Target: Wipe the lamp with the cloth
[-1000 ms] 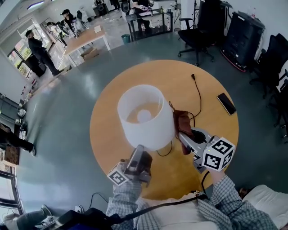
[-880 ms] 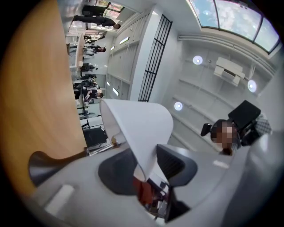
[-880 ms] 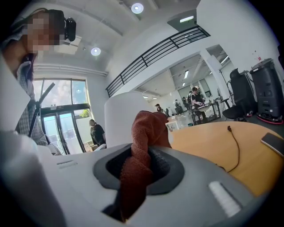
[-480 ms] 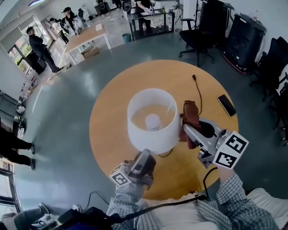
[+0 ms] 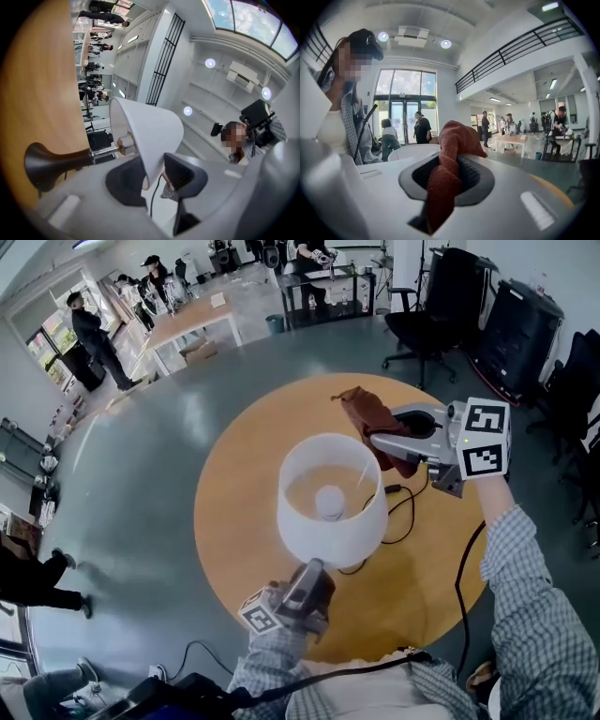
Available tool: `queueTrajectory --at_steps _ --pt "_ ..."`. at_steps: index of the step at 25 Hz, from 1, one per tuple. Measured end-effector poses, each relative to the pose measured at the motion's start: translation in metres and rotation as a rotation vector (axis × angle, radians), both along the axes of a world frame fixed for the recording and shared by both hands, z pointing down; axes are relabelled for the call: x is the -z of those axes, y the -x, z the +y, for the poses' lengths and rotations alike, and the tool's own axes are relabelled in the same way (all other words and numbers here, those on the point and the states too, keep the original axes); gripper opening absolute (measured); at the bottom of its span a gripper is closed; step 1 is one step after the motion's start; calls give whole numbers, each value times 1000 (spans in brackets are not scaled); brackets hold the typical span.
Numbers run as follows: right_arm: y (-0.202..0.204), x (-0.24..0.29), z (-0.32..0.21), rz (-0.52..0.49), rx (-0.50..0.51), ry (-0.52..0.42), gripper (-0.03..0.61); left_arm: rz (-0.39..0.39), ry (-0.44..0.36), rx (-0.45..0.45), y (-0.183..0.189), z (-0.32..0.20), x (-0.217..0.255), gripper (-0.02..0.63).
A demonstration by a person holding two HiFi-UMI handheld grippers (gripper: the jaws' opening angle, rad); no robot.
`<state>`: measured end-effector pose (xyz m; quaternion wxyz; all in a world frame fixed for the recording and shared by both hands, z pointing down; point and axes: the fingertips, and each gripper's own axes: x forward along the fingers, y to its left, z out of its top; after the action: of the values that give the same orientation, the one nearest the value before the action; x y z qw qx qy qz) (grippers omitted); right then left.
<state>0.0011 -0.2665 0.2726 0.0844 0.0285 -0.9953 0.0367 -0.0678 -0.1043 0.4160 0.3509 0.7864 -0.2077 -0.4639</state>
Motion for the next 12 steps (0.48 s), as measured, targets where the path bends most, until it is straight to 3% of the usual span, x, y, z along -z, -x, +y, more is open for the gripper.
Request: queueTrajectory --at_steps 6,10,12 --pt "10 -51 0 -30 80 197 74 9 -8 -2 4 10 -11 118" --pt "4 -89 -11 47 41 284 74 54 -3 23 6 6 -4 121" --pt "1 -98 -15 49 14 311 72 60 4 49 5 6 -1 152"
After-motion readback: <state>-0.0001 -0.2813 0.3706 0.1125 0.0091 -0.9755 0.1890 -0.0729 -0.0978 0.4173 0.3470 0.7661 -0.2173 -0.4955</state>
